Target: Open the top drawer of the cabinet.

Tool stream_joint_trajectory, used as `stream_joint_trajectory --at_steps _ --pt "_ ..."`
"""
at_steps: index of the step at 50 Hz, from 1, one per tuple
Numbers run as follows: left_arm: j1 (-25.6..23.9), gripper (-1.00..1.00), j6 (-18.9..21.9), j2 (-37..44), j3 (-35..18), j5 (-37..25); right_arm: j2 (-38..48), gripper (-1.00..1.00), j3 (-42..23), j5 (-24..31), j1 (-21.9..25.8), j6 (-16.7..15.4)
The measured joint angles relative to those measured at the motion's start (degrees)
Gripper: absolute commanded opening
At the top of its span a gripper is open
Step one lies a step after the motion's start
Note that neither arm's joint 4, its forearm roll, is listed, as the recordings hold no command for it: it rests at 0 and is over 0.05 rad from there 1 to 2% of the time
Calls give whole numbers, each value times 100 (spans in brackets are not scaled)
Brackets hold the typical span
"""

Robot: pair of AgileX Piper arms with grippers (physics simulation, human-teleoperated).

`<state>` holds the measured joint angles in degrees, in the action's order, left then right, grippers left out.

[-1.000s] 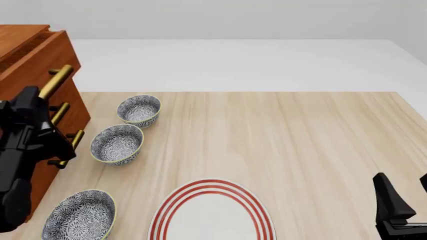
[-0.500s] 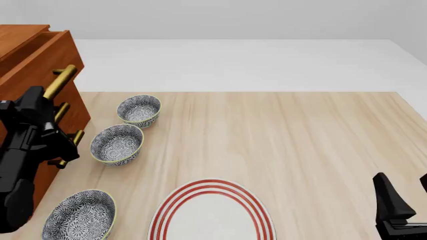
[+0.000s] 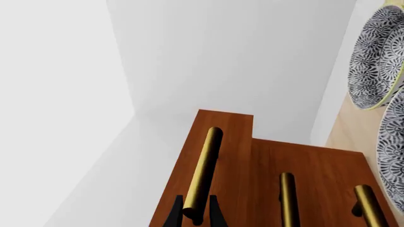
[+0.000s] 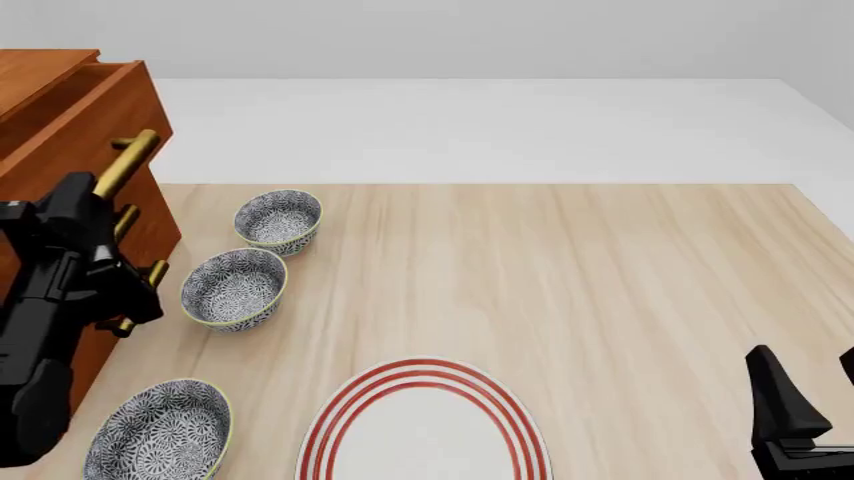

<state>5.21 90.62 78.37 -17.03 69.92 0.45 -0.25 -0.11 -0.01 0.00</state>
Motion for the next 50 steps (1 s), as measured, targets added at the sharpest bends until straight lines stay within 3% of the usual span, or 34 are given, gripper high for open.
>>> stream_joint_trajectory --at_steps 50 --pt "-85 -100 -80 -17 9 0 0 100 0 0 0 0"
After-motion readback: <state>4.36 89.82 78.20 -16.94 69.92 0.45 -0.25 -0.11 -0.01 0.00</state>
